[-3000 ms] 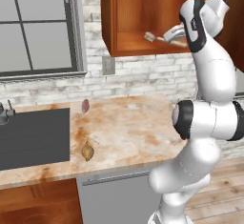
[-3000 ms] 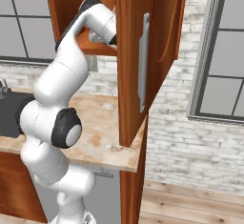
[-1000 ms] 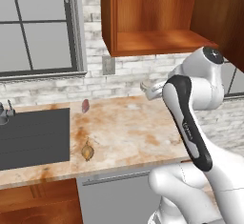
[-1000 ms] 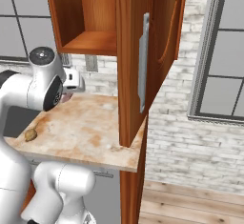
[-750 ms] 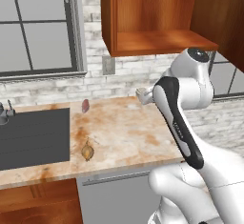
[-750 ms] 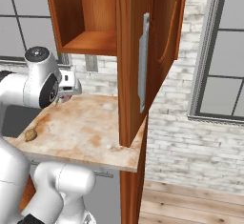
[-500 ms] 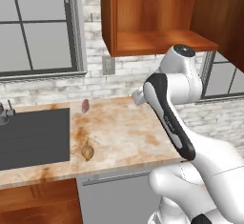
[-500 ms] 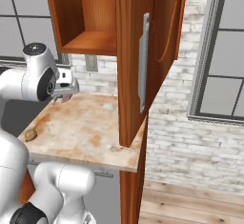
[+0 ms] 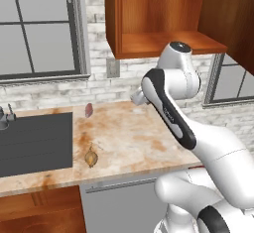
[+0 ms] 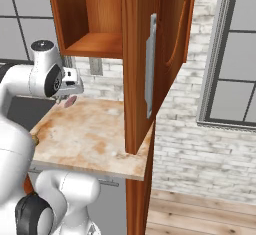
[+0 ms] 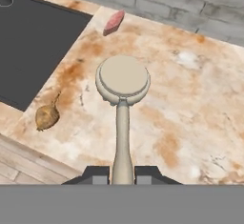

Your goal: Open the cabinet. Pick the dish brush and place it next to the sink. Then close the cabinet.

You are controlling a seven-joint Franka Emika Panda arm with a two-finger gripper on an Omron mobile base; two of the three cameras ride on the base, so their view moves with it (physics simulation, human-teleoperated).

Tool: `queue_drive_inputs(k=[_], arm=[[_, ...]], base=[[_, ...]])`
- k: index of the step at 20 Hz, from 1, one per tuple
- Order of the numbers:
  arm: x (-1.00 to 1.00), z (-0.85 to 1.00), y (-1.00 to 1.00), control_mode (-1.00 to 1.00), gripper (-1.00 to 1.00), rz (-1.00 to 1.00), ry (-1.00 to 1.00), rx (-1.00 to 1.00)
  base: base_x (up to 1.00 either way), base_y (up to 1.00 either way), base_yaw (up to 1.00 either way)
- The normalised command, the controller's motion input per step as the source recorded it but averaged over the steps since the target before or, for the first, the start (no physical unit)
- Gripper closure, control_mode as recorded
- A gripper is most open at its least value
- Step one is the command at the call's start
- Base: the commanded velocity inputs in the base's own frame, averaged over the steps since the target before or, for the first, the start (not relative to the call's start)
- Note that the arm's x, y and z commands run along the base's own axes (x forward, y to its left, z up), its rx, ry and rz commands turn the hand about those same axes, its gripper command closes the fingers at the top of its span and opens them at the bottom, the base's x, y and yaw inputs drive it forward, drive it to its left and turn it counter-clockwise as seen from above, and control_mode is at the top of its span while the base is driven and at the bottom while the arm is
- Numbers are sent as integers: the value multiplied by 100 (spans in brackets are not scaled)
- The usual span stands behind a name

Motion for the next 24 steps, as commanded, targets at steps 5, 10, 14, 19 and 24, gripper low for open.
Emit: queue_drive_inputs(k=[5,10,14,19,24], arm=[[0,-18,11,-100,100,19,2,0],[0,-16,11,-100,100,22,4,0],[0,-17,8,-100,100,12,1,-2],[0,-19,3,-100,100,2,1,-2],[8,-3,1,-100,100,12,5,0]], base=[[0,0,0],[0,0,0],[0,0,0],[0,0,0],[0,0,0]])
